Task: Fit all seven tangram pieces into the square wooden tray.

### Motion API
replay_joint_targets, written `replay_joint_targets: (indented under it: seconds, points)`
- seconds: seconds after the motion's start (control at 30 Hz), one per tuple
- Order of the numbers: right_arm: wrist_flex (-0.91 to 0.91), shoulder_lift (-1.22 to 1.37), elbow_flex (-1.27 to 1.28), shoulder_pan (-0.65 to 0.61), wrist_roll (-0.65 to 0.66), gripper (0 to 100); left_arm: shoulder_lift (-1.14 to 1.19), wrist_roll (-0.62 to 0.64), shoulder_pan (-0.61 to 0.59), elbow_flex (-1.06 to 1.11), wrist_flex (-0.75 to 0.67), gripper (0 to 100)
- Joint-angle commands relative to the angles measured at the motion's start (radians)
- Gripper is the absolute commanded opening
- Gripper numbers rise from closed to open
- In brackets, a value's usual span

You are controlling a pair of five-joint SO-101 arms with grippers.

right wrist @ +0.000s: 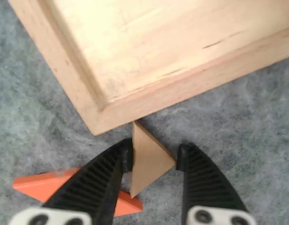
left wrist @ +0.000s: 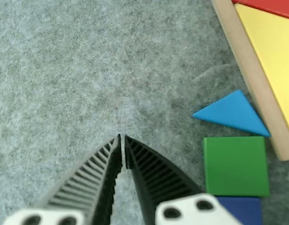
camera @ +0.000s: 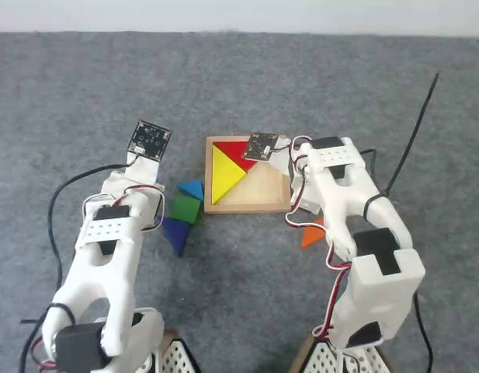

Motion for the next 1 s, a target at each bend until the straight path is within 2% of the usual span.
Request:
replay_joint_targets:
  seconds: [0.0, 0.37, 0.77, 0.87, 0.97]
  points:
    - [0.013, 0.002, -0.026, 0.018, -0.011, 8.7, -0.041, -0.011, -0.006, -0.004, -0.017, 2]
    - [0.05, -0.042, -0.029, 0.019, -0.012, 6.9, -0.041, -0.011, -0.006, -0.004, -0.017, 2]
    - [0.176, -0.366, -0.028, 0.076, -0.011, 6.9, -0.041, -0.011, -0.008, -0.004, -0.017, 2]
    - [0.18, -0.41, -0.028, 0.041, -0.012, 6.9, -0.041, -0.011, -0.009, -0.004, -0.017, 2]
    - [0.166, -0.409, -0.032, -0.054, -0.025, 6.9, -0.041, -0.011, -0.009, -0.004, -0.017, 2]
